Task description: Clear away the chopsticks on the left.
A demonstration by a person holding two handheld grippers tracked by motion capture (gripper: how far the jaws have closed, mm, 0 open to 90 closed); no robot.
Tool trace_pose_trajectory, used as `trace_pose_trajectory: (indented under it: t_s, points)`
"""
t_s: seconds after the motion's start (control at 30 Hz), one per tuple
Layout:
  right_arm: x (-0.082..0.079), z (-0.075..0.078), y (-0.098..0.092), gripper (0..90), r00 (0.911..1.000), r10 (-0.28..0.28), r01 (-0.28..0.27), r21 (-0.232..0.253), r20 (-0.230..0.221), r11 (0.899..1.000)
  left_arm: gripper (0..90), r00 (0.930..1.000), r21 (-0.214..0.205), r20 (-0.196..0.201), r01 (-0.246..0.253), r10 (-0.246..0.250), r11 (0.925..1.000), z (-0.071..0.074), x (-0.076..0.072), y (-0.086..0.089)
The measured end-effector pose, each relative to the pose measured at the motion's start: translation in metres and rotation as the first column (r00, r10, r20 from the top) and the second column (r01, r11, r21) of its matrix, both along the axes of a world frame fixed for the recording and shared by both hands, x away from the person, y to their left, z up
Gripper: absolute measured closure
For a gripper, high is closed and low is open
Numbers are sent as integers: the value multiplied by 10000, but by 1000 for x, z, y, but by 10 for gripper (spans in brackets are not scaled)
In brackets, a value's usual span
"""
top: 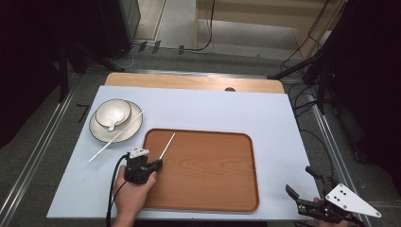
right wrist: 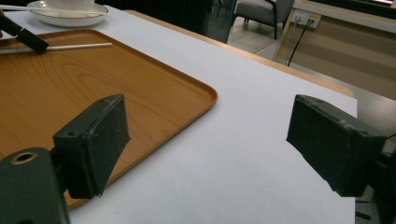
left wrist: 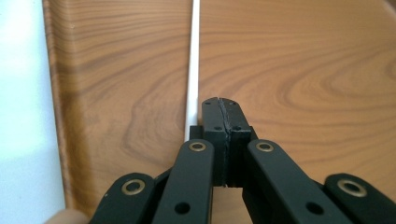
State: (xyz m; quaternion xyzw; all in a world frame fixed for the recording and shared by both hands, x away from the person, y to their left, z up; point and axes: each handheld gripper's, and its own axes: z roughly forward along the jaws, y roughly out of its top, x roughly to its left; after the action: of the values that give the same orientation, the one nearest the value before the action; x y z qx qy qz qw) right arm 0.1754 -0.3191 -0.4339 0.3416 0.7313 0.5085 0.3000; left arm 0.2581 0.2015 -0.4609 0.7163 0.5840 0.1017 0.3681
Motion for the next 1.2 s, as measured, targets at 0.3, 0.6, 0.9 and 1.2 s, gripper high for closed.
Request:
trace_pose_trajectory:
  t_s: [0.3,0.6,0.9,1.2]
  points:
    - [0,0,-4,132,10000,-73,73,-3,-6,10000,900,9926,-211,-67,-1213,1212,9924,0,-2,21]
    - [0,0,-3,132,10000,-67,67,2,-20,10000,900,9949,-371,64,-1005,1008,9942,-2,-3,27]
    - [0,0,-4,132,9999,-136,136,18,-10,9999,626,9948,-191,925,-416,432,9990,9,-4,31]
    - [-1,1,-5,132,9999,-129,129,35,-23,9999,447,9882,-130,1531,-30,50,9999,33,-7,49]
